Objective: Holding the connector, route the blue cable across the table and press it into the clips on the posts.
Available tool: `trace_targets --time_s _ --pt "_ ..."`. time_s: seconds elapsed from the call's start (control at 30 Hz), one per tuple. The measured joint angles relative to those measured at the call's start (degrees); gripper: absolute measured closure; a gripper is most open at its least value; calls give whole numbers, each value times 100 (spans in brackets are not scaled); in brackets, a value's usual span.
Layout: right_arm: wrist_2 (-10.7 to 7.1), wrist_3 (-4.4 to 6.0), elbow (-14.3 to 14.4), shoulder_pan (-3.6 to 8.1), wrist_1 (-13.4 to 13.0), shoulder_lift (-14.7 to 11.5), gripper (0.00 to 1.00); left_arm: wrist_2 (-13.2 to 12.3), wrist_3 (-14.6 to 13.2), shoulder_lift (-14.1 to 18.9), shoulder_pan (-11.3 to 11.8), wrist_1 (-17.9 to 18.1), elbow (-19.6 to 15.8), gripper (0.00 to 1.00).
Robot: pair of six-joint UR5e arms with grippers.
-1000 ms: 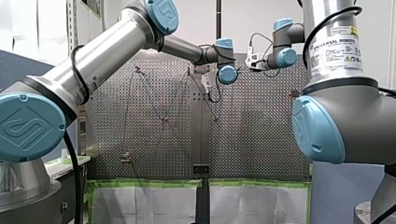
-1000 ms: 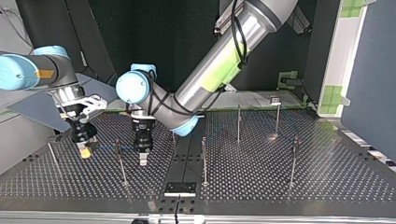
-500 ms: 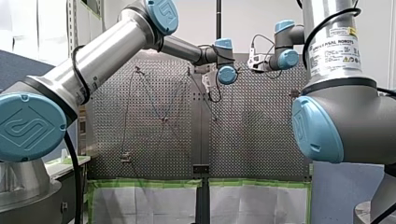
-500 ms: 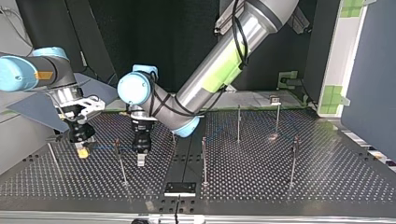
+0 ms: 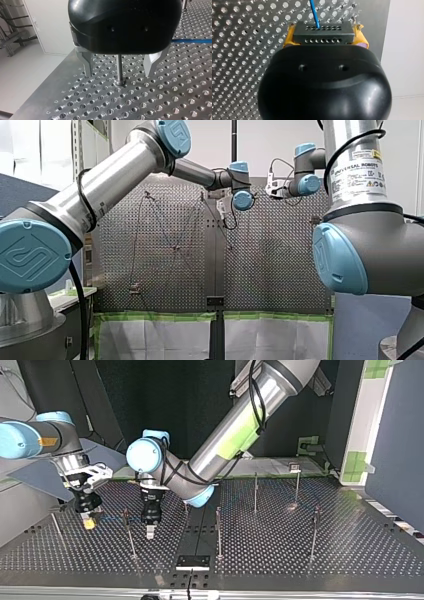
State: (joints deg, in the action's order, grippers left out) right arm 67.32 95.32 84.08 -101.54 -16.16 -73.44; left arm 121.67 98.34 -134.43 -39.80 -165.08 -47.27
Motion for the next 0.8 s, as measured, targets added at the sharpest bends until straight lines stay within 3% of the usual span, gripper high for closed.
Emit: trace_targets --time_s 0.8 --pt "2 -5 -2 -54 21 -34 100 -53 -3 0 10 2 0 0"
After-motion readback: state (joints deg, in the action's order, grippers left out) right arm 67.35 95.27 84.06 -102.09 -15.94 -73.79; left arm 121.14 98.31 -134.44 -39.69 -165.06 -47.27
